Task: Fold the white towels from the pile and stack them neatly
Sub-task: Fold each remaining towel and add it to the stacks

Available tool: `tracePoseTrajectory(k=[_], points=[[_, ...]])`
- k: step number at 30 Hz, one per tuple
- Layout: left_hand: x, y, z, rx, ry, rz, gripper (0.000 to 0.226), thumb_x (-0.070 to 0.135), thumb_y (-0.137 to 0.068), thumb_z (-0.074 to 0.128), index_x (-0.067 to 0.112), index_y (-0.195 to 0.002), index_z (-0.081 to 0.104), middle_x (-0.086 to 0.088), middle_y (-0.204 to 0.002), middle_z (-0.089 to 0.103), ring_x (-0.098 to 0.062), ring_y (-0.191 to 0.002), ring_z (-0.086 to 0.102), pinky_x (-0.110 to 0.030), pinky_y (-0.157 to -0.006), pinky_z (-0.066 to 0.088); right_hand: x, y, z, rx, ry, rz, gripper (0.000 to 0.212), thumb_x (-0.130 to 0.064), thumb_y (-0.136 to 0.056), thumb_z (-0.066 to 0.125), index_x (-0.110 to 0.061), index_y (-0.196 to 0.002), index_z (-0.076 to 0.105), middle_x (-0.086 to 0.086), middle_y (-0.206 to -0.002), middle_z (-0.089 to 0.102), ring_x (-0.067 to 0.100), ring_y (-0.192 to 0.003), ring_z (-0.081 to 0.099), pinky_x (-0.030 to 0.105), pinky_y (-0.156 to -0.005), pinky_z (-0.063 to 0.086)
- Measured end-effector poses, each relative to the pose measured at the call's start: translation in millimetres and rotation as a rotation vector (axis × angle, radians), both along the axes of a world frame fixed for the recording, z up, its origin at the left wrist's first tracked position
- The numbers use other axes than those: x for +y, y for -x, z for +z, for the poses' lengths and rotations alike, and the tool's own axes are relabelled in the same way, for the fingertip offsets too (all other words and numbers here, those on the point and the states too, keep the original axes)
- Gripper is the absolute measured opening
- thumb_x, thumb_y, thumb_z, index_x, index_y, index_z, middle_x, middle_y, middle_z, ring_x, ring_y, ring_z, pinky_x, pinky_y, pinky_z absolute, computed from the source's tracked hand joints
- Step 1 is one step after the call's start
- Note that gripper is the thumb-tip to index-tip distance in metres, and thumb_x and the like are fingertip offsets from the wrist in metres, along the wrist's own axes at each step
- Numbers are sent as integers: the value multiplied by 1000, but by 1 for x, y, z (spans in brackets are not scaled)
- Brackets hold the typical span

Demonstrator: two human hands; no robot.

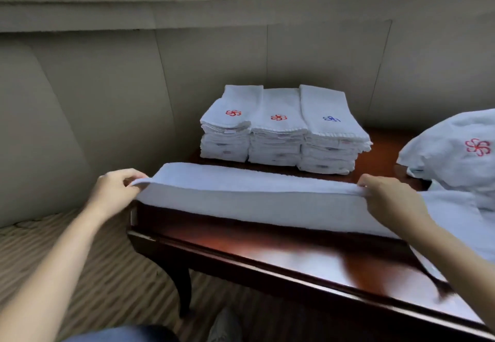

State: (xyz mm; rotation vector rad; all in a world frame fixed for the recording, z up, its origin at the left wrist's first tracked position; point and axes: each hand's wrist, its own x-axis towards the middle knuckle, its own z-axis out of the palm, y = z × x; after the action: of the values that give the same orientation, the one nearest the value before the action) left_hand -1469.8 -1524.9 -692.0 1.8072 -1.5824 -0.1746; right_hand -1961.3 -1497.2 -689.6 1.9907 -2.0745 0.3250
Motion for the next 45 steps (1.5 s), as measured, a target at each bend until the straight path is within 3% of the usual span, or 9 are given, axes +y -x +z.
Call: tracePoseTrajectory(k=[7,10,14,18,24,30,36,39,45], points=[[-96,17,8,435,-76,9,12,12,-91,62,4,-82,58,-12,-80,50,-19,-78,45,-29,-64,35,-100,26,-17,-107,-342,-63,19,-27,-97,46,-18,-84,57,12,-106,66,30,-97,61,31,-70,41],[-127,18,-13,147,-249,104,26,25,-95,54,3,-80,56,-21,-81,51,-29,-80,52,-33,-68,39,-120,30,-35,-47,-360,-131,30,-39,-98,39,-19,-95,62,7,-111,65,28,-102,61,32,-75,44],[-145,25,-28,-91,-396,262,41,41,-99,36,8,-112,56,-15,-115,60,-36,-105,57,-36,-81,44,-136,34,-37,-57,-408,-163,38,-54,-93,41,-21,-82,55,2,-96,64,25,-90,60,33,-74,47],[-153,48,-26,-329,-454,413,33,24,-97,42,13,-129,42,-13,-132,48,-32,-122,47,-40,-92,40,-133,38,-40,-101,-358,-199,45,-64,-88,43,-21,-74,50,-5,-75,51,21,-75,54,32,-64,44],[-141,154,-31,-912,-455,87,38,18,-93,44,23,-131,45,-7,-137,41,-28,-128,34,-46,-107,25,-105,25,-42,-23,-207,-219,48,-59,-92,35,-18,-99,59,4,-106,63,28,-96,60,32,-68,39],[-108,297,-39,-561,-338,-412,36,19,-97,35,20,-132,45,-10,-133,47,-30,-123,41,-41,-102,31,-59,19,-36,-20,-284,-206,36,-37,-96,39,-14,-123,45,12,-123,49,36,-114,49,40,-87,42],[-75,328,-59,-468,-252,-455,37,41,-99,33,31,-133,44,2,-138,45,-18,-133,33,-42,-109,21,-3,48,-12,-50,-463,-98,34,-15,-84,44,-14,-117,45,10,-118,54,30,-108,54,31,-71,38],[-73,317,-60,-450,-214,-466,38,41,-99,35,32,-135,44,3,-139,46,-17,-133,35,-39,-110,22,22,81,12,-60,-590,-186,37,-10,-77,42,-15,-112,55,5,-113,61,26,-104,58,32,-80,51],[-68,317,-60,-459,-161,-445,38,39,-99,36,29,-132,49,1,-136,52,-20,-129,42,-38,-108,28,49,151,7,-389,-98,-446,10,-14,-80,55,-8,-78,62,10,-85,60,31,-91,59,33,-68,44]])
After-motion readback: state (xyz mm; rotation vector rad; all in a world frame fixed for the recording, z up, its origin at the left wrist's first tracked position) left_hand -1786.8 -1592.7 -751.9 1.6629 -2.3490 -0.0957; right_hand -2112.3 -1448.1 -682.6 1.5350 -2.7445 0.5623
